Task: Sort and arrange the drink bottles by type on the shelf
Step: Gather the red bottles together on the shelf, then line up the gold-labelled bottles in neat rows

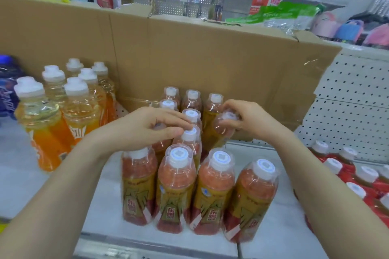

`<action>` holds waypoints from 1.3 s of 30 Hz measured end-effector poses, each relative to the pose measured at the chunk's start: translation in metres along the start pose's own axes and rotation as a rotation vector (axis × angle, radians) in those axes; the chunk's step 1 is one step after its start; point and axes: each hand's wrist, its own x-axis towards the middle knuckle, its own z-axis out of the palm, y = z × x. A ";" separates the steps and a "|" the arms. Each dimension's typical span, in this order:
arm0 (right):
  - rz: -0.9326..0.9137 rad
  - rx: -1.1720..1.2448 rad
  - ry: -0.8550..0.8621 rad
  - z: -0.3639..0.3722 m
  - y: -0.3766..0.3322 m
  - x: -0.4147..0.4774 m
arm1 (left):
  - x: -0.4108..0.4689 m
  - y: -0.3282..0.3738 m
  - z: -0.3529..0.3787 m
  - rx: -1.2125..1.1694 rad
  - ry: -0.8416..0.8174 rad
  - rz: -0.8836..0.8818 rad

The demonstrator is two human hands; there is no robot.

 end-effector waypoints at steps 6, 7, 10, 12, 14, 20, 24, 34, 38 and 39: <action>0.044 0.017 -0.151 -0.019 -0.032 -0.031 | -0.001 0.002 0.002 0.035 0.018 0.008; 0.049 0.104 -0.203 -0.020 -0.037 -0.033 | -0.001 0.002 0.002 0.038 0.022 0.011; 0.056 0.197 -0.262 -0.023 -0.044 -0.035 | -0.003 0.002 0.002 0.026 0.023 0.004; 0.079 0.180 -0.259 -0.024 -0.045 -0.034 | -0.004 0.002 0.002 0.016 0.012 -0.001; 0.096 0.183 -0.266 -0.025 -0.044 -0.035 | -0.003 0.001 0.001 0.019 0.005 0.002; 0.077 0.147 -0.150 -0.021 -0.040 -0.041 | -0.002 0.001 0.000 0.015 0.027 0.010; 0.039 0.192 -0.143 -0.018 -0.034 -0.041 | -0.003 -0.002 -0.006 -0.048 0.088 0.002; 0.048 0.135 0.080 0.023 0.030 0.053 | -0.008 0.002 0.004 0.023 0.047 -0.046; 0.062 0.134 0.056 0.046 0.033 0.071 | -0.010 0.003 0.006 0.004 0.064 -0.061; 0.077 0.168 0.093 0.046 0.033 0.070 | -0.010 0.002 0.006 -0.006 0.068 -0.061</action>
